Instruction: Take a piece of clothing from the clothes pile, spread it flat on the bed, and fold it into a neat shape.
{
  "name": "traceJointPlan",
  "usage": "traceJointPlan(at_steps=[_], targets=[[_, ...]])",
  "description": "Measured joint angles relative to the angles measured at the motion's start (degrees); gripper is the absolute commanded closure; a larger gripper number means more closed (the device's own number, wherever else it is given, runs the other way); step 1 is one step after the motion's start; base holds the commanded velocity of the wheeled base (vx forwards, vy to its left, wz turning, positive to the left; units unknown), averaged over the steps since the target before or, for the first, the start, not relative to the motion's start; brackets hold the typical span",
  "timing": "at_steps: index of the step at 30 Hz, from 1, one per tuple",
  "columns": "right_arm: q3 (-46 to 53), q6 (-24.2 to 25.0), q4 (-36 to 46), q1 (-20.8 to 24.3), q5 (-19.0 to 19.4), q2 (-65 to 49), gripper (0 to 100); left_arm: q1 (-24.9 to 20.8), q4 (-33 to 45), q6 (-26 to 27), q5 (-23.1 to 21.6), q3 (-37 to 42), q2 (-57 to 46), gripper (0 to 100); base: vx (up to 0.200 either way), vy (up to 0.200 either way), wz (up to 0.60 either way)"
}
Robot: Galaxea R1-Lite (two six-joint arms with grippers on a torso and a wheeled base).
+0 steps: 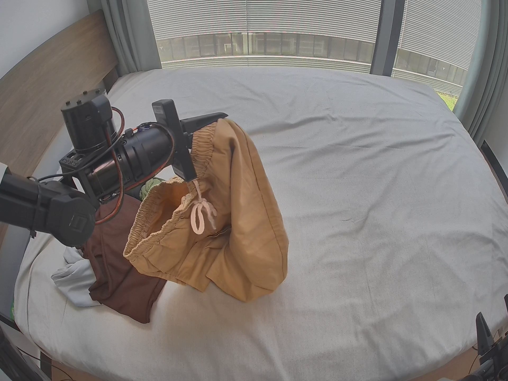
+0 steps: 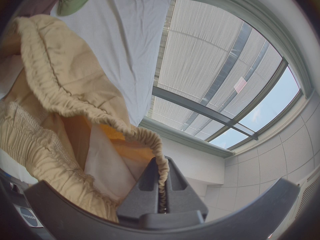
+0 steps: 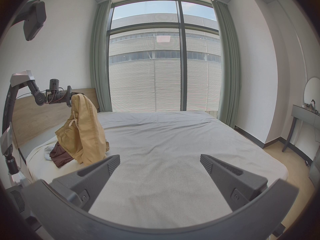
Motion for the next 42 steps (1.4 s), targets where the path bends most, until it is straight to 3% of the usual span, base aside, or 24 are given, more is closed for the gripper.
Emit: traceJointPlan(at_steps=[26,42], targets=[[0.00,0.00,0.00,0.02,-0.01,0.00,0,-8.84,0.77,1.58,0.00,-5.14,4.27,100,0.000,0.000,0.00],[0.00,0.00,0.00,-0.04,-0.01,0.00,0,-15.63,2.24,-6.00,0.60,-13.86,5.58,100,0.000,0.000,0.00]])
